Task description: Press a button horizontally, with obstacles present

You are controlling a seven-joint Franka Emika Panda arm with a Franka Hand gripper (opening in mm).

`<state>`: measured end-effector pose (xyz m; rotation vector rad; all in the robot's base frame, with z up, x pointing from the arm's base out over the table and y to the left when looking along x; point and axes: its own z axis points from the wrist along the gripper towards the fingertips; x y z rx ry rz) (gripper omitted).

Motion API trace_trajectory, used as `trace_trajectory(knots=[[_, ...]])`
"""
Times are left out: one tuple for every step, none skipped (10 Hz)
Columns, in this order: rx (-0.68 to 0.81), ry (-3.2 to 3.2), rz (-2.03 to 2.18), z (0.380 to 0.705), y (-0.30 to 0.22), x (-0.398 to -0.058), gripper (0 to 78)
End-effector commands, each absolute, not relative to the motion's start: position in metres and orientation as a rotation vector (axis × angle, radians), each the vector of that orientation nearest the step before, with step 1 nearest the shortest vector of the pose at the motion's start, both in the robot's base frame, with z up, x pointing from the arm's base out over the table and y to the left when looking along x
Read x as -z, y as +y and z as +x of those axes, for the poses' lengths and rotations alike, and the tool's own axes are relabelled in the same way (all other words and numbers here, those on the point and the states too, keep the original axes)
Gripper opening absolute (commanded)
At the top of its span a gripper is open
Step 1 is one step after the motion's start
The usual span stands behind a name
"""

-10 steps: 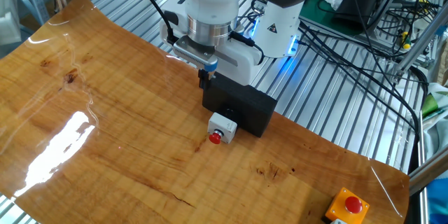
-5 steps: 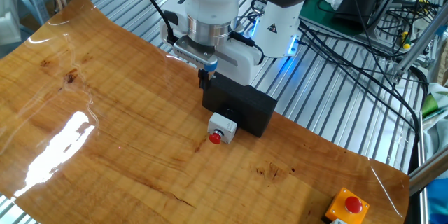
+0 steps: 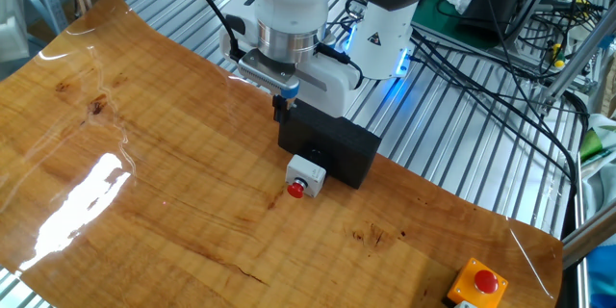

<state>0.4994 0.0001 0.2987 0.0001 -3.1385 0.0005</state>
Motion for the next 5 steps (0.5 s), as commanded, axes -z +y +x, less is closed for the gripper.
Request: trace_trajectory(knots=[[0.119, -3.080, -0.244, 0.4994, 0.0001, -0.2987, 0.0], [0.077, -3.083, -0.238, 0.4994, 0.0001, -0.2987, 0.0], [0.081, -3.082, -0.238, 0.4994, 0.0001, -0.2987, 0.0], [0.081, -3.081, -0.232, 0.4994, 0.0003, -0.2988, 0.0], [0.080, -3.077, -0.227, 0.5001, 0.0013, -0.2989, 0.0]])
